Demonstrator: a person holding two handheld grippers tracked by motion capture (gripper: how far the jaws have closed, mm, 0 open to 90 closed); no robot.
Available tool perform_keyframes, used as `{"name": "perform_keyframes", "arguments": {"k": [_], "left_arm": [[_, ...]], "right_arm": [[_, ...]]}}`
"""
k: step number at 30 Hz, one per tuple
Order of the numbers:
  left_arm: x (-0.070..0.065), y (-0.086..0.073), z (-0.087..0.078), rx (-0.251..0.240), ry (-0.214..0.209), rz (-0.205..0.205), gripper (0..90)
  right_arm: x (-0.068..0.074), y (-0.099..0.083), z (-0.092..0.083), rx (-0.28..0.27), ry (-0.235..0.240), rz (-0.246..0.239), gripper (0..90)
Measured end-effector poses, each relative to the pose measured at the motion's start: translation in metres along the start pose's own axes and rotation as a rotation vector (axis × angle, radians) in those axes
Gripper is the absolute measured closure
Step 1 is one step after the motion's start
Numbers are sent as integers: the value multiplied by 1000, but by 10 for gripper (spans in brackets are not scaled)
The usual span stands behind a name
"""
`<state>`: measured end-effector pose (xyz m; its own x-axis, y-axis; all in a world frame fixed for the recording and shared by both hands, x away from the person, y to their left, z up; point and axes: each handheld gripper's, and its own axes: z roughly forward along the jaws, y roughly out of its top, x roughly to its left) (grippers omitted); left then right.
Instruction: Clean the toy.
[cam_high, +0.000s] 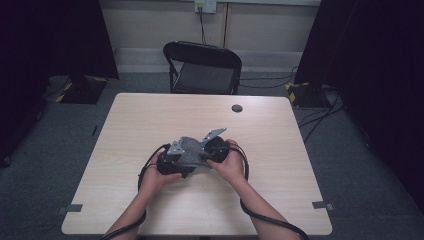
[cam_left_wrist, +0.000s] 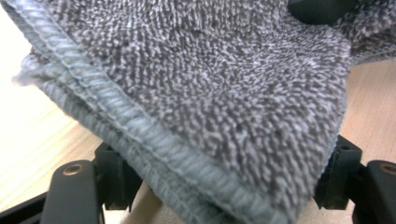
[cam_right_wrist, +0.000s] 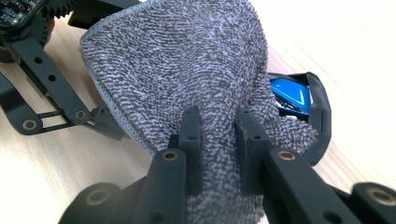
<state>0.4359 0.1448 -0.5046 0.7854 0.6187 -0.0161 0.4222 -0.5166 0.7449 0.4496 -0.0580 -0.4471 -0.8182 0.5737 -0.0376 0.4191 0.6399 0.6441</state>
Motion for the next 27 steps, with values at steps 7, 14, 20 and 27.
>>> {"name": "perform_keyframes", "arguments": {"k": [7, 14, 20, 27], "left_arm": [[0, 0, 0, -1, -6, -5, 253], [0, 0, 0, -1, -6, -5, 253], [0, 0, 0, -1, -6, -6, 253], [0, 0, 0, -1, -6, -5, 252]], "right_arm": [[-5, -2, -1, 5, -4, 12, 753], [-9, -4, -3, 7, -13, 20, 753], [-14, -6, -5, 6, -21, 38, 753], [-20, -9, -8, 2, -31, 55, 750]]}}
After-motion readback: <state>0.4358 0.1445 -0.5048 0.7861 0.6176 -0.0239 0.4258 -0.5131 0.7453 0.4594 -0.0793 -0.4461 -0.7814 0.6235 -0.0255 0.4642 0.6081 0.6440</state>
